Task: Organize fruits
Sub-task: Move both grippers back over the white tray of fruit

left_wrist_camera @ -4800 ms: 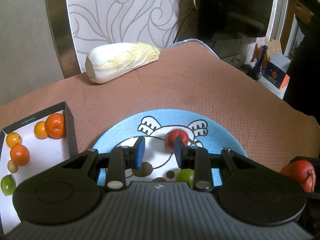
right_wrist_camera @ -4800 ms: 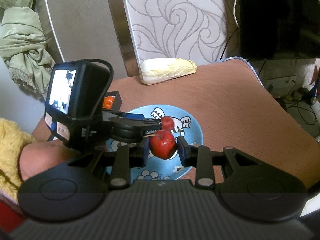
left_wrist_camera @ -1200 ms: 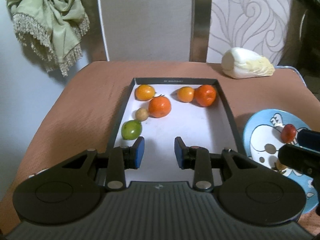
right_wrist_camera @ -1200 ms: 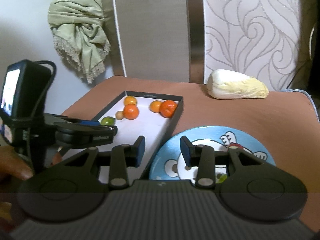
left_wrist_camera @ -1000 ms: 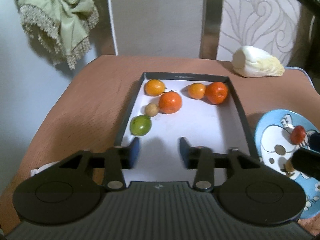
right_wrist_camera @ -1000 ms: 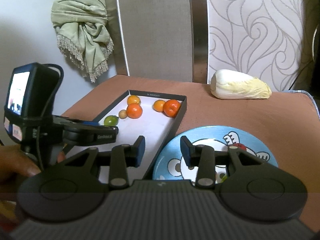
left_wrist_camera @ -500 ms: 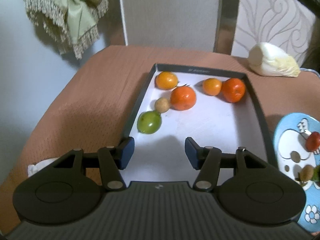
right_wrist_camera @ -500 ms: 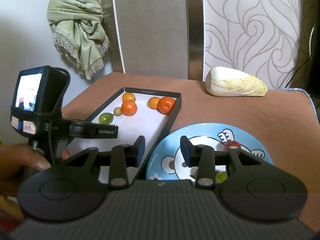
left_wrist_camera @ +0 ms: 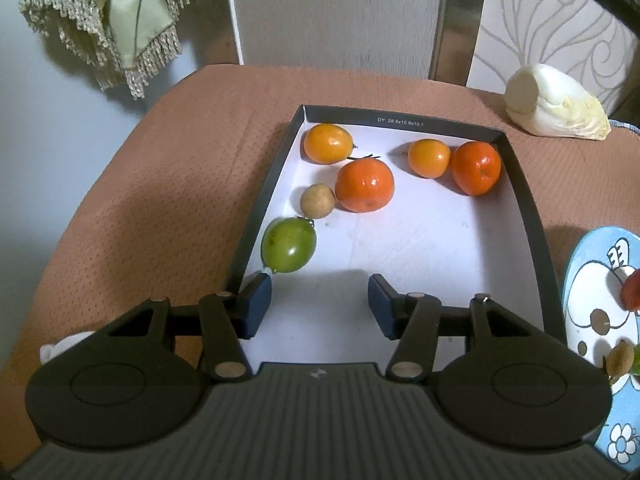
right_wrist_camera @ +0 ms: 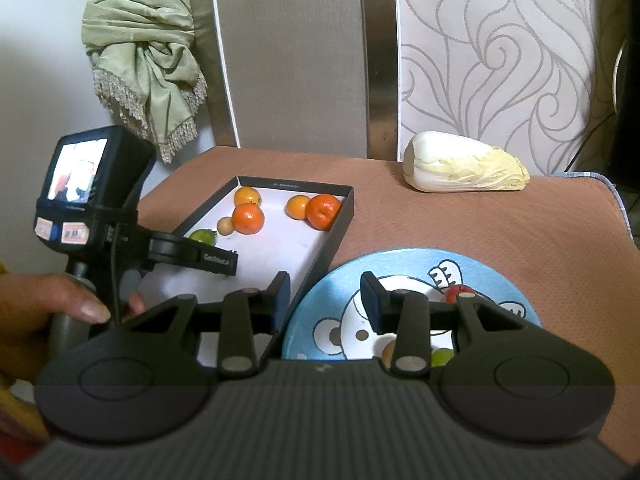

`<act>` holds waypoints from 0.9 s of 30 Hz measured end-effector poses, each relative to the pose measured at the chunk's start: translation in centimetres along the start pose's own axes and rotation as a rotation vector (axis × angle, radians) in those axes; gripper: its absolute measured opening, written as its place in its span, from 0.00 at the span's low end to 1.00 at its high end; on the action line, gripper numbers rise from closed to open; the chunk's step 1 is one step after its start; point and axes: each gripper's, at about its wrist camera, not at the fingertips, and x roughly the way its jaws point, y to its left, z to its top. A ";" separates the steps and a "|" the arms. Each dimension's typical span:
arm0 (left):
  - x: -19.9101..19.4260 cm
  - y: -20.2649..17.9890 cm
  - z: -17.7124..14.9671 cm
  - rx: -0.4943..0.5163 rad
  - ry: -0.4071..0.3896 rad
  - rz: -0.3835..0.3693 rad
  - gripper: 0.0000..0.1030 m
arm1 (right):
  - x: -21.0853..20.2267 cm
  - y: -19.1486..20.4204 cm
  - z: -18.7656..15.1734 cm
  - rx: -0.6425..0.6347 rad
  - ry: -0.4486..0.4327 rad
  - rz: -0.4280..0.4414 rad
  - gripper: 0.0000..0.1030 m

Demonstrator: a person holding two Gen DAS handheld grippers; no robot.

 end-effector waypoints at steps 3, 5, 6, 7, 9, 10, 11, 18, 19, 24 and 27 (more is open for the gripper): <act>0.2 0.0 0.2 0.011 0.005 -0.004 0.59 | 0.3 0.2 0.1 0.002 0.006 0.001 0.40; 0.4 -0.1 0.6 0.026 0.015 -0.005 0.59 | 0.5 0.3 0.3 0.000 0.007 0.001 0.40; 0.5 0.0 0.8 0.025 0.019 -0.008 0.59 | 0.5 0.3 0.4 -0.002 0.007 0.000 0.40; 0.6 0.0 1.0 0.019 0.022 -0.011 0.59 | 0.6 0.4 0.5 -0.003 0.008 -0.001 0.40; 0.8 0.0 1.1 0.022 0.019 -0.010 0.59 | 0.9 0.4 0.8 -0.005 0.009 -0.002 0.40; 0.9 0.0 1.1 0.028 0.013 -0.010 0.59 | 1.1 0.3 1.1 -0.001 0.009 0.001 0.40; 1.0 -0.1 1.2 0.031 0.005 -0.011 0.58 | 1.3 0.3 1.3 0.004 0.010 0.006 0.40; 1.3 0.4 1.5 0.039 -0.019 -0.057 0.33 | 4.1 0.8 3.4 -0.004 0.009 0.045 0.40; 1.2 0.4 1.5 0.041 -0.022 -0.064 0.27 | 4.7 0.9 3.7 -0.001 0.012 0.055 0.40; 1.2 0.6 1.2 0.051 -0.032 -0.101 0.17 | 8.5 1.9 5.2 0.010 0.050 0.101 0.40; 1.2 0.7 1.3 0.050 -0.027 -0.110 0.17 | 10.8 2.9 5.9 -0.005 0.080 0.130 0.40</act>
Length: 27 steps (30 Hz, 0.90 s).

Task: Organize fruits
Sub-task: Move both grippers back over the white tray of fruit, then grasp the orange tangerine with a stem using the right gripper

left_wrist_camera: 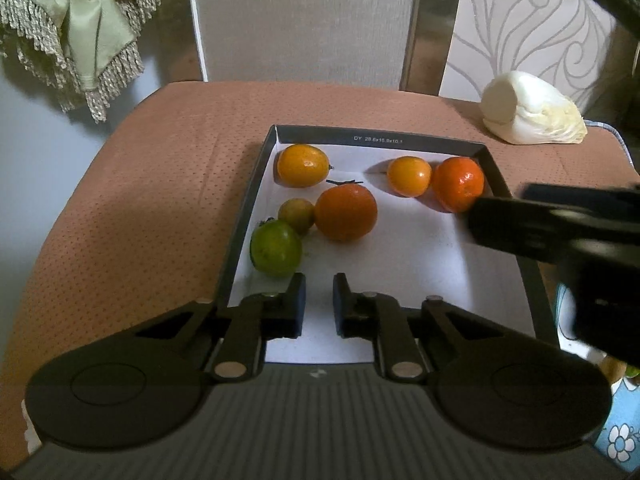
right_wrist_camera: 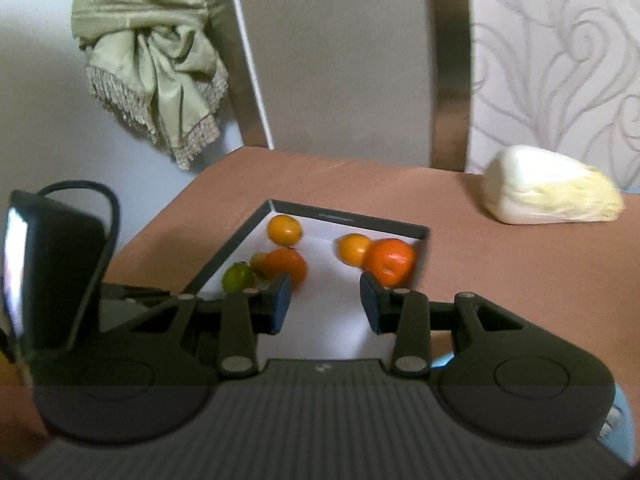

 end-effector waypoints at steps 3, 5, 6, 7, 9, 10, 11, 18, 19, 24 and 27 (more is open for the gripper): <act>0.0 0.3 0.0 -0.016 0.004 -0.005 0.17 | 2.3 0.7 0.6 -0.012 0.038 0.034 0.40; 0.0 0.4 0.0 -0.028 0.002 0.005 0.18 | 3.5 1.0 0.9 -0.022 0.061 0.052 0.40; 0.0 0.5 0.0 -0.030 0.001 0.005 0.18 | 3.9 1.0 1.1 -0.026 0.069 0.057 0.40; 0.0 0.5 -0.1 -0.034 0.001 0.008 0.18 | 4.5 1.1 1.3 -0.031 0.081 0.068 0.40; 0.0 0.7 0.0 -0.045 0.002 0.012 0.18 | 5.5 1.1 1.6 -0.044 0.104 0.084 0.40; 0.0 0.7 -0.1 -0.047 0.000 0.013 0.18 | 6.0 1.2 1.8 -0.049 0.117 0.091 0.40; 0.0 0.7 -0.1 -0.049 -0.004 0.015 0.18 | 6.5 1.1 2.0 -0.051 0.128 0.098 0.40; 0.0 0.7 -0.2 -0.058 -0.017 0.018 0.18 | 9.0 0.8 2.8 -0.017 0.183 0.148 0.42; 0.0 0.7 -0.2 -0.058 -0.018 0.019 0.18 | 9.2 0.9 2.7 -0.019 0.192 0.156 0.42; 0.2 0.6 0.0 -0.053 -0.022 0.028 0.20 | 9.0 1.4 2.4 -0.036 0.179 0.154 0.38; 0.2 0.5 0.2 -0.050 -0.015 0.035 0.22 | 6.8 0.2 2.8 0.004 0.121 0.128 0.38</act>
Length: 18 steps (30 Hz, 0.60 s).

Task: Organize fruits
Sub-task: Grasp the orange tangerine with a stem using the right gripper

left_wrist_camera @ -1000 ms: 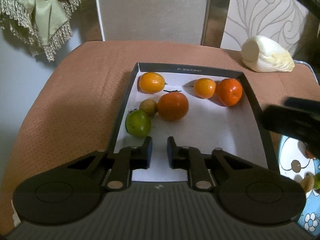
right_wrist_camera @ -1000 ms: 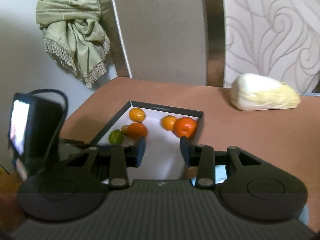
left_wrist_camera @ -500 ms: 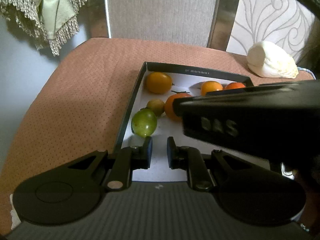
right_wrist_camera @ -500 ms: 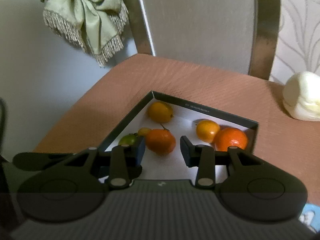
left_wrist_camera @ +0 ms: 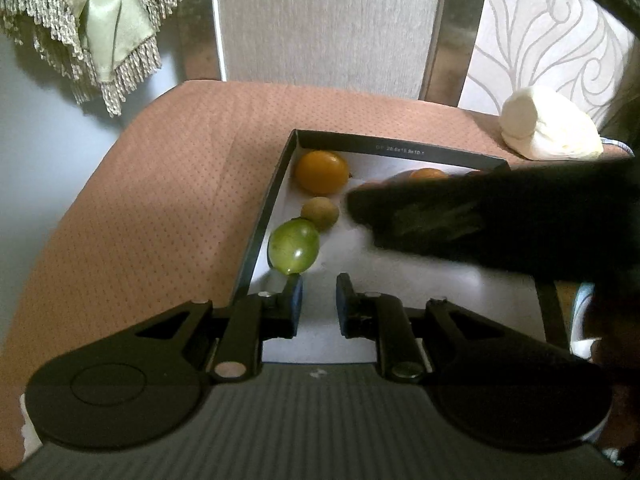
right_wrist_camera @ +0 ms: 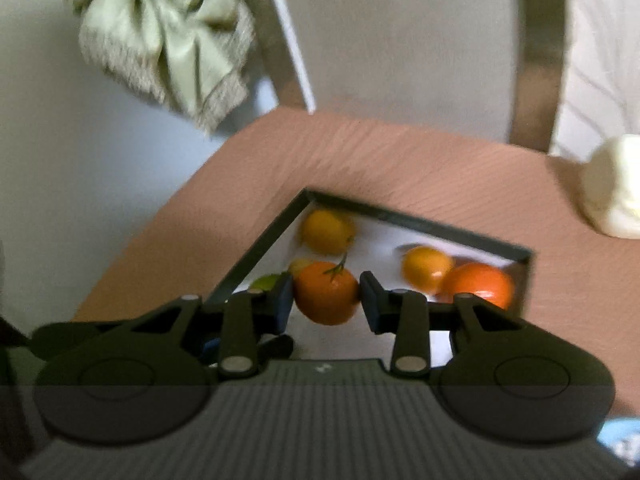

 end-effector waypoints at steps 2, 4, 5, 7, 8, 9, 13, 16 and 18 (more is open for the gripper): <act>0.2 -0.2 0.2 0.006 -0.001 0.007 0.24 | -2.0 -0.3 0.1 0.006 -0.040 -0.006 0.38; 0.4 -0.4 0.4 0.016 -0.006 0.019 0.26 | -4.2 -0.6 0.0 0.013 -0.076 -0.003 0.38; 0.5 -0.5 0.5 0.021 -0.008 0.021 0.26 | -5.0 -0.8 -0.2 0.018 -0.085 0.001 0.38; 0.7 -0.8 0.7 0.034 -0.011 0.024 0.27 | -6.7 -1.1 -0.7 0.030 -0.101 0.000 0.38; 0.7 -1.0 0.8 0.041 -0.011 0.026 0.29 | -7.2 -1.2 -1.0 0.039 -0.106 -0.001 0.38; 0.8 -1.1 0.8 0.044 -0.011 0.022 0.34 | -7.8 -1.3 -1.3 0.048 -0.110 -0.002 0.38; 0.7 -1.7 0.8 0.061 -0.022 0.023 0.47 | -9.6 -1.9 -2.4 0.068 -0.123 -0.030 0.38; 0.5 -1.8 1.2 0.064 -0.048 0.015 0.48 | -10.7 -2.1 -2.9 0.083 -0.139 -0.051 0.38; 0.4 -1.7 1.7 0.046 -0.046 -0.012 0.48 | -11.5 -2.3 -3.3 0.086 -0.155 -0.069 0.38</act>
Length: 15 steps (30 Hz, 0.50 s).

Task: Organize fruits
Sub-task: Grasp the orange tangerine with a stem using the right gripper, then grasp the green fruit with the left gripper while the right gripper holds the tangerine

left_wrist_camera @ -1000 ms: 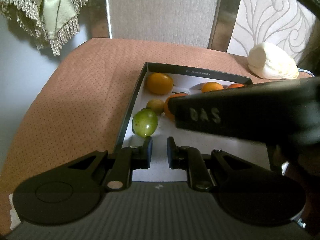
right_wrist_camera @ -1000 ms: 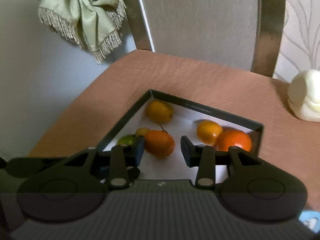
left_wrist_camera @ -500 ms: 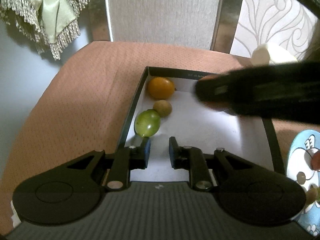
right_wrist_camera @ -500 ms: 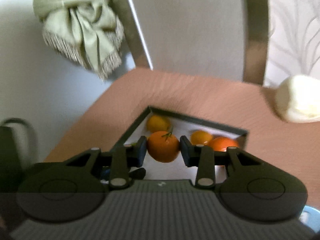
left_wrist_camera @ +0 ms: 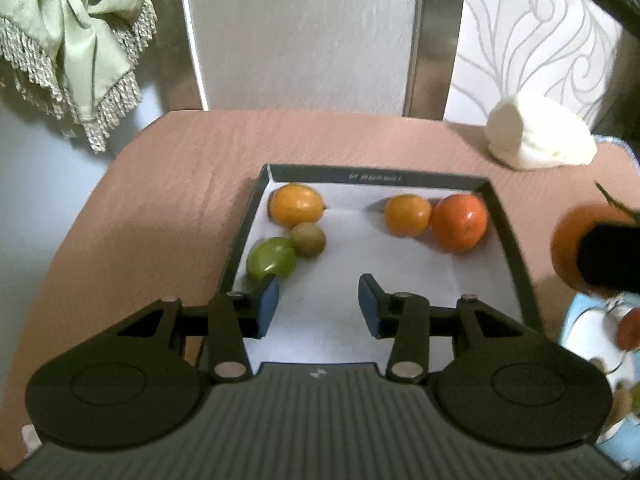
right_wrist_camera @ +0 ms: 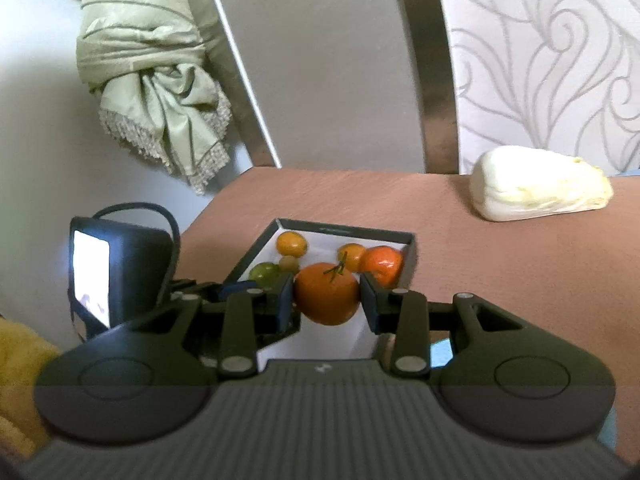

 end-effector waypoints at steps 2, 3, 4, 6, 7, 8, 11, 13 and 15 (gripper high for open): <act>0.0 -0.2 0.3 -0.002 -0.009 -0.009 0.48 | -0.6 -0.1 -0.3 -0.004 -0.005 -0.015 0.38; 0.1 -0.3 0.4 0.000 -0.014 -0.009 0.48 | -0.7 -0.1 -0.5 -0.007 -0.003 -0.021 0.38; 0.1 -0.4 0.4 0.001 -0.016 -0.012 0.49 | -1.0 0.0 -0.7 -0.009 0.000 -0.025 0.38; 0.3 -0.5 0.3 -0.004 -0.011 -0.016 0.49 | -1.5 0.1 -1.1 -0.014 0.000 -0.030 0.38; 0.3 -0.6 0.3 -0.006 -0.009 -0.014 0.49 | -1.8 0.2 -1.3 -0.019 0.000 -0.033 0.38; 0.3 -0.8 0.2 -0.005 -0.010 -0.011 0.49 | -2.1 0.3 -1.4 -0.024 -0.001 -0.036 0.38; 0.0 -0.9 -0.1 0.000 -0.029 0.018 0.49 | -2.8 0.5 -1.7 -0.031 -0.004 -0.043 0.38; -0.2 -0.7 -0.2 0.002 -0.057 0.042 0.49 | -3.3 0.5 -2.0 -0.030 -0.006 -0.045 0.38; -0.1 -0.7 -0.2 0.002 -0.055 0.046 0.49 | -3.5 0.5 -2.1 -0.027 -0.006 -0.048 0.38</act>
